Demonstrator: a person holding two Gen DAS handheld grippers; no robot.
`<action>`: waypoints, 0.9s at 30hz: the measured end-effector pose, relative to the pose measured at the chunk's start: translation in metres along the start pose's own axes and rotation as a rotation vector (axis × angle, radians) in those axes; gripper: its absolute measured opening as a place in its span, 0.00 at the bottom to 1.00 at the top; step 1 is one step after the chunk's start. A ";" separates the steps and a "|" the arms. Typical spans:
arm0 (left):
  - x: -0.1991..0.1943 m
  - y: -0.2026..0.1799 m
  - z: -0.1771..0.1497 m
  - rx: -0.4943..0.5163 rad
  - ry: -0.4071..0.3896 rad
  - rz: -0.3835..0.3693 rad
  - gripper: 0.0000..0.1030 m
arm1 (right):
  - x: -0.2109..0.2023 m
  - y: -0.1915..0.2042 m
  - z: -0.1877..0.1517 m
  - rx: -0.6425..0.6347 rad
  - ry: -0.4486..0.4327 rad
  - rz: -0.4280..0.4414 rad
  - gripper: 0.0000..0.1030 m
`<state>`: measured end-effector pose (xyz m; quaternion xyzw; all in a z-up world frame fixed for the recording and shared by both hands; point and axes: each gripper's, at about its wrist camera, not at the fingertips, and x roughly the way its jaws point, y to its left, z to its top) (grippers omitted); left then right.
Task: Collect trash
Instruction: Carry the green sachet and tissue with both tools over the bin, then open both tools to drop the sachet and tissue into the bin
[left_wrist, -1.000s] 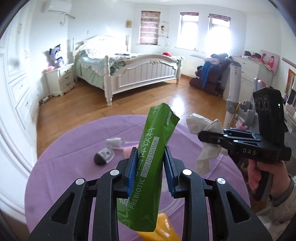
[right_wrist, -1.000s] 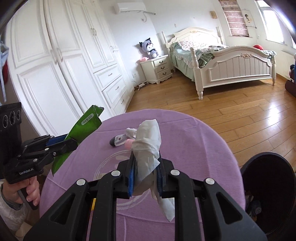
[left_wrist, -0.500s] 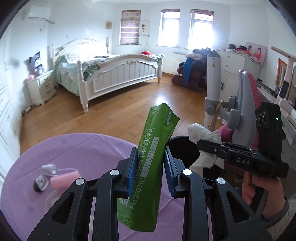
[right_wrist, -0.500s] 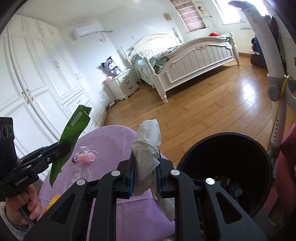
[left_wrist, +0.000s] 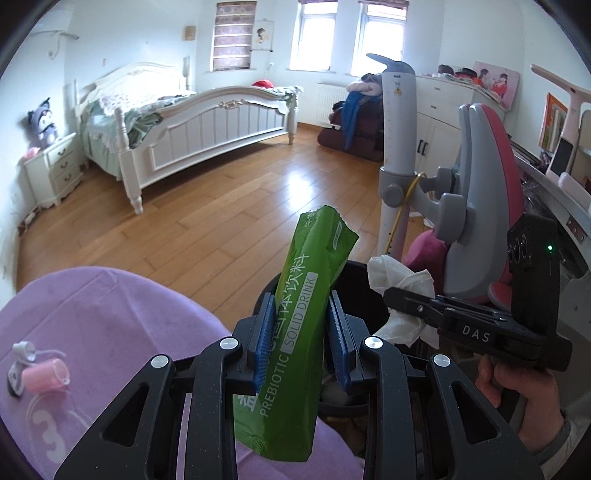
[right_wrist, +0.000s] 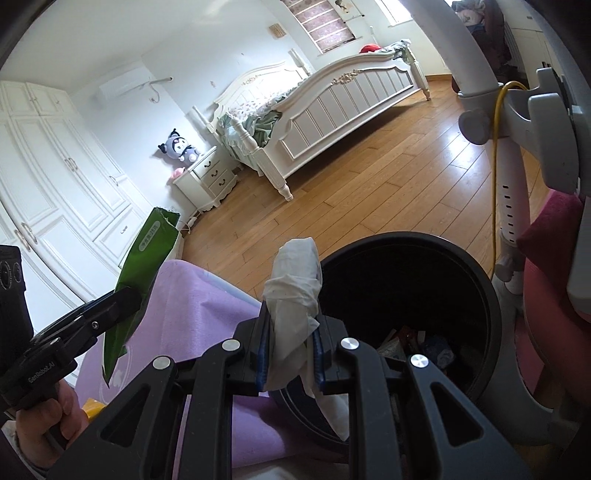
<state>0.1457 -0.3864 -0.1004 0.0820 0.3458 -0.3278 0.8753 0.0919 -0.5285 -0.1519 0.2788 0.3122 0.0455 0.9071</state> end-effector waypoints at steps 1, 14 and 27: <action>0.004 -0.002 0.000 0.002 0.003 0.001 0.28 | 0.001 -0.007 0.001 0.008 -0.001 -0.003 0.18; 0.045 -0.028 0.008 -0.013 0.030 -0.039 0.38 | -0.007 -0.043 -0.006 0.074 -0.006 -0.077 0.25; 0.001 -0.040 0.012 0.028 -0.055 0.006 0.81 | -0.018 -0.025 -0.012 0.068 -0.029 -0.083 0.72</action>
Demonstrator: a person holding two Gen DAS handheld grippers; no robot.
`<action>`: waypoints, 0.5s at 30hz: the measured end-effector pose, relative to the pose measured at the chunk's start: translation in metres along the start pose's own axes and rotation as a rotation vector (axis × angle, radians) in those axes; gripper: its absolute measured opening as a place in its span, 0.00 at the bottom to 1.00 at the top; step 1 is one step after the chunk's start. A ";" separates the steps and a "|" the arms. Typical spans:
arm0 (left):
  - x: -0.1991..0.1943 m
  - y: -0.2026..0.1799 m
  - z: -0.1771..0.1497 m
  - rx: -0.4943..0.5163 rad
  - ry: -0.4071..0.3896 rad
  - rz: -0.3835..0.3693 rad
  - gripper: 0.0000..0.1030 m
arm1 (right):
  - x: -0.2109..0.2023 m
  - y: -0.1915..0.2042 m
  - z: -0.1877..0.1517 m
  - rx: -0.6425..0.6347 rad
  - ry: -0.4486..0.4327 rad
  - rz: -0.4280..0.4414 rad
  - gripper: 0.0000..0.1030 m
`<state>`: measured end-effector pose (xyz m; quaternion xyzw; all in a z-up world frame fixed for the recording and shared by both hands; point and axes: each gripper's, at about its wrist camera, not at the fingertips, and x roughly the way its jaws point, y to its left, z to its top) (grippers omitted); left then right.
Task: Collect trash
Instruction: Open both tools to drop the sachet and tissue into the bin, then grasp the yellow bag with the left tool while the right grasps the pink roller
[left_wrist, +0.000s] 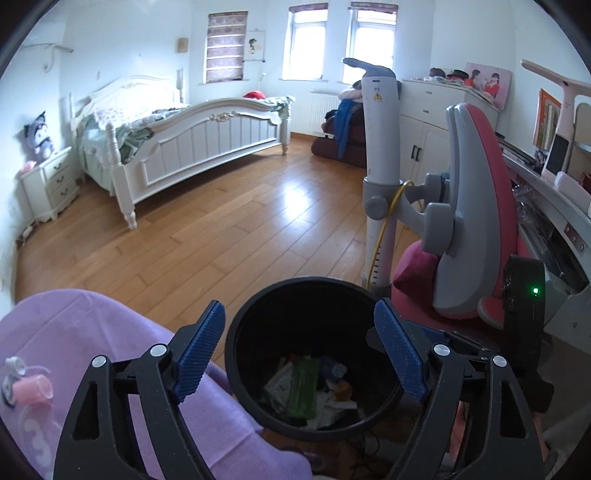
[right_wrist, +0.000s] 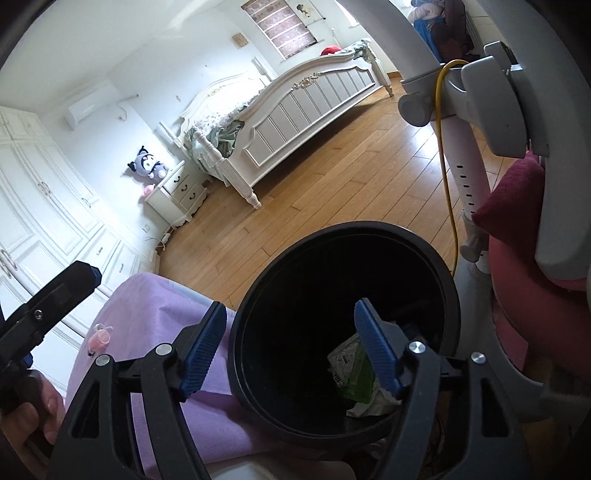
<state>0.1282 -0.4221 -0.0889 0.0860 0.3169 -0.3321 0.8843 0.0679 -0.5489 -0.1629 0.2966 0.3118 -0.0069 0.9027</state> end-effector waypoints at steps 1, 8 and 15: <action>-0.008 0.002 0.000 0.000 -0.009 0.006 0.82 | 0.000 0.005 -0.001 -0.007 0.003 0.006 0.72; -0.063 0.027 -0.017 -0.057 -0.039 0.048 0.86 | 0.002 0.050 -0.008 -0.085 0.028 0.059 0.72; -0.130 0.074 -0.051 -0.133 -0.045 0.132 0.86 | 0.004 0.110 -0.021 -0.198 0.056 0.127 0.72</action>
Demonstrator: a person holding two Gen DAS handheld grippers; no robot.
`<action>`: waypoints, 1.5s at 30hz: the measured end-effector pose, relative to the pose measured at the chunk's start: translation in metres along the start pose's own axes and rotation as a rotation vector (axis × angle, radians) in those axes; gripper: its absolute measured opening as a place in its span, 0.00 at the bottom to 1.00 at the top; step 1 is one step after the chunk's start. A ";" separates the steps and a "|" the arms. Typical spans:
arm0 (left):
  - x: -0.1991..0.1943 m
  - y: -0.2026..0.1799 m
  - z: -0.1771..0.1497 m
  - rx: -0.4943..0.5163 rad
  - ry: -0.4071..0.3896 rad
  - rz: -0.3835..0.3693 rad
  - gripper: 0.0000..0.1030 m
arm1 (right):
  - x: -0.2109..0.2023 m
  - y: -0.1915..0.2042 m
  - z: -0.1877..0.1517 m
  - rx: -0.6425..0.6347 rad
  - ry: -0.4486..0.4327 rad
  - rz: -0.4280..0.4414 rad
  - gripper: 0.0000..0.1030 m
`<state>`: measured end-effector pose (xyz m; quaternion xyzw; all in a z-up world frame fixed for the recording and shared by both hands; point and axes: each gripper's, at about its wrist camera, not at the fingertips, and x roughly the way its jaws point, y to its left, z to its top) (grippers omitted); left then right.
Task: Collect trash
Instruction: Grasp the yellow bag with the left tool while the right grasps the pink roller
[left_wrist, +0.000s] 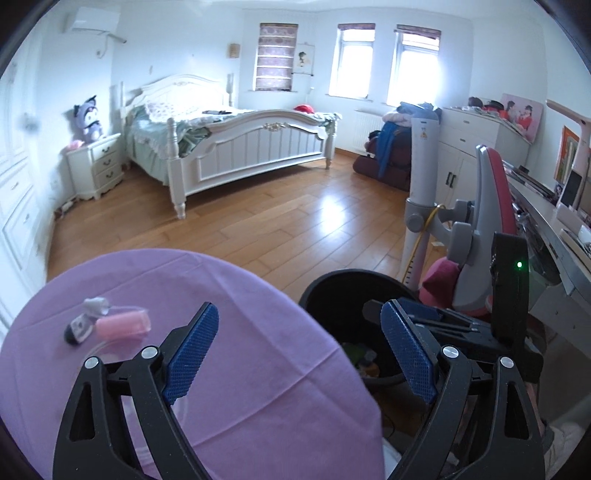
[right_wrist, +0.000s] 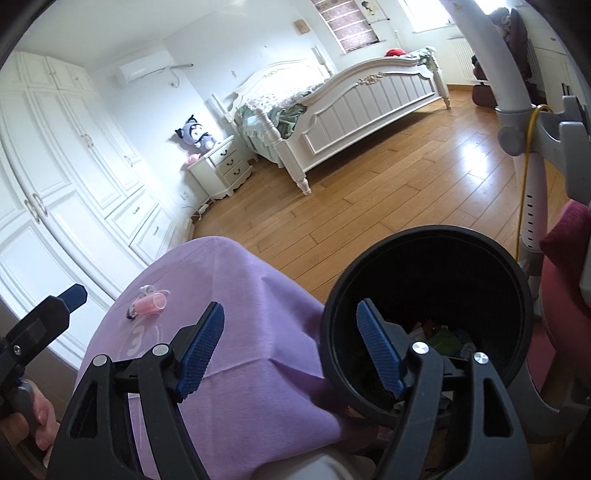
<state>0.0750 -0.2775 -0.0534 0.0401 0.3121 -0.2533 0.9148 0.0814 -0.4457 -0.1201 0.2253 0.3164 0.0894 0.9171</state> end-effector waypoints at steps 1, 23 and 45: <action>-0.009 0.010 -0.005 -0.009 0.002 0.015 0.86 | 0.002 0.008 0.000 -0.016 0.006 0.009 0.72; -0.084 0.159 -0.141 -0.221 0.254 0.179 0.74 | 0.109 0.205 -0.012 -0.693 0.210 0.140 0.72; -0.050 0.202 -0.125 -0.282 0.209 0.104 0.27 | 0.192 0.238 -0.014 -1.016 0.394 0.095 0.52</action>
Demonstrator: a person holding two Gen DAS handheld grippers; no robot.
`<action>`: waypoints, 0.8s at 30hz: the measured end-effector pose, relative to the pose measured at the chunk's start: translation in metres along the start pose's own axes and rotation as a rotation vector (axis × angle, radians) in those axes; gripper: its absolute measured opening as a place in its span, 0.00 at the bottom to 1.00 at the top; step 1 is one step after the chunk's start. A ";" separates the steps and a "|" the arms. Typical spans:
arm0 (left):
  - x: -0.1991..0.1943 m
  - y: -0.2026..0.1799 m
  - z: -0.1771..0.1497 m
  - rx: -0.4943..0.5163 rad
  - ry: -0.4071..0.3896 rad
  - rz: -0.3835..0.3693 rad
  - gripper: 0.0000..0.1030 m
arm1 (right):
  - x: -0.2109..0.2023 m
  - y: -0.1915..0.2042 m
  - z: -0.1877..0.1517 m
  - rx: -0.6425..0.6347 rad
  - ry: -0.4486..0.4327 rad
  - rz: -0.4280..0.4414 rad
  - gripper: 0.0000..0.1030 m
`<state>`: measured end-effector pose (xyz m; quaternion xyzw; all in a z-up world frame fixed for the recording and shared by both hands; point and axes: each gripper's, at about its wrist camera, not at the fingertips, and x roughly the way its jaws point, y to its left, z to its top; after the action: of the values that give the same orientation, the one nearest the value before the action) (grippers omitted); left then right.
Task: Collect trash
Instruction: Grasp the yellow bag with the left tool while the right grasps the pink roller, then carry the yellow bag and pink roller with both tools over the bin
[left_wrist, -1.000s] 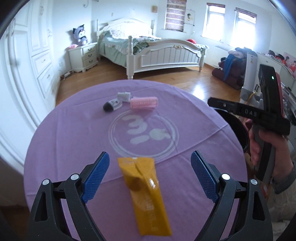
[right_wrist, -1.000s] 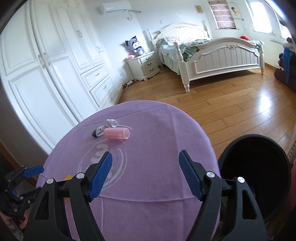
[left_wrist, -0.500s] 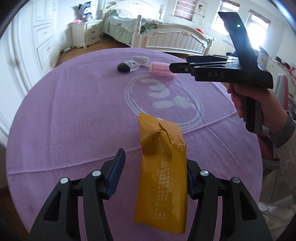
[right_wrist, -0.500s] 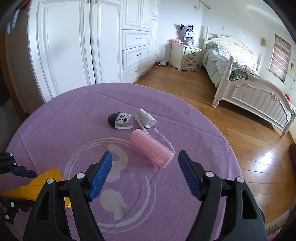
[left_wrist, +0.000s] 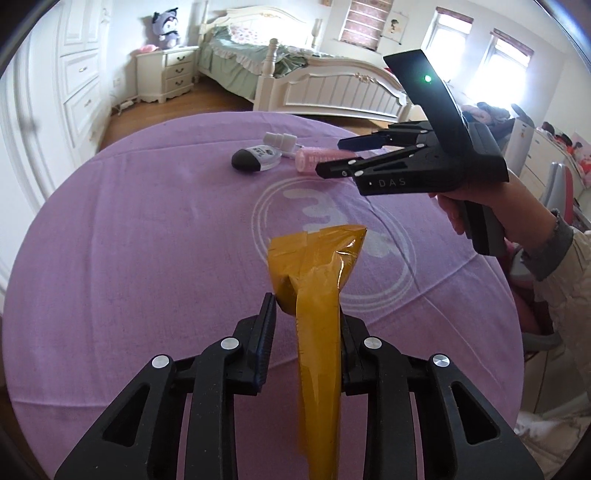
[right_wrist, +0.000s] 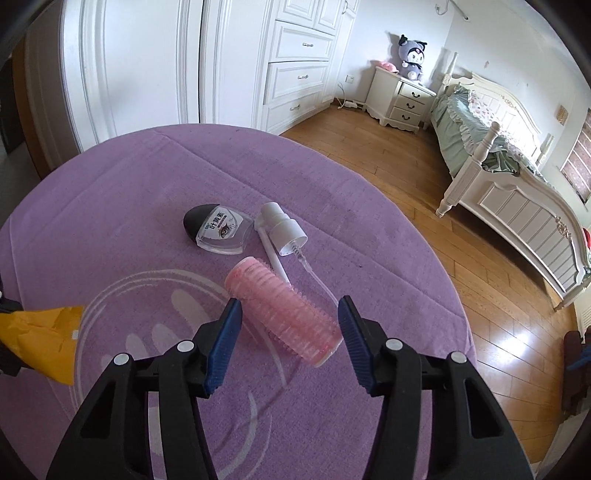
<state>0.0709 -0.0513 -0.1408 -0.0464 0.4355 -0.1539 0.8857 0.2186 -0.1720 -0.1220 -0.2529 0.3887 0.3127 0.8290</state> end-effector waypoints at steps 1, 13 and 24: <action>0.001 0.002 0.003 -0.008 -0.006 -0.004 0.27 | 0.002 0.000 0.001 -0.012 0.004 0.003 0.52; -0.002 0.018 0.020 -0.061 -0.039 0.026 0.27 | 0.000 0.023 0.015 -0.026 0.060 0.118 0.44; -0.013 0.013 0.036 -0.048 -0.093 0.050 0.27 | -0.038 -0.004 -0.018 0.334 -0.142 0.284 0.30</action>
<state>0.0947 -0.0372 -0.1116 -0.0641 0.3983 -0.1189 0.9072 0.1935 -0.1987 -0.1011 -0.0324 0.4072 0.3746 0.8323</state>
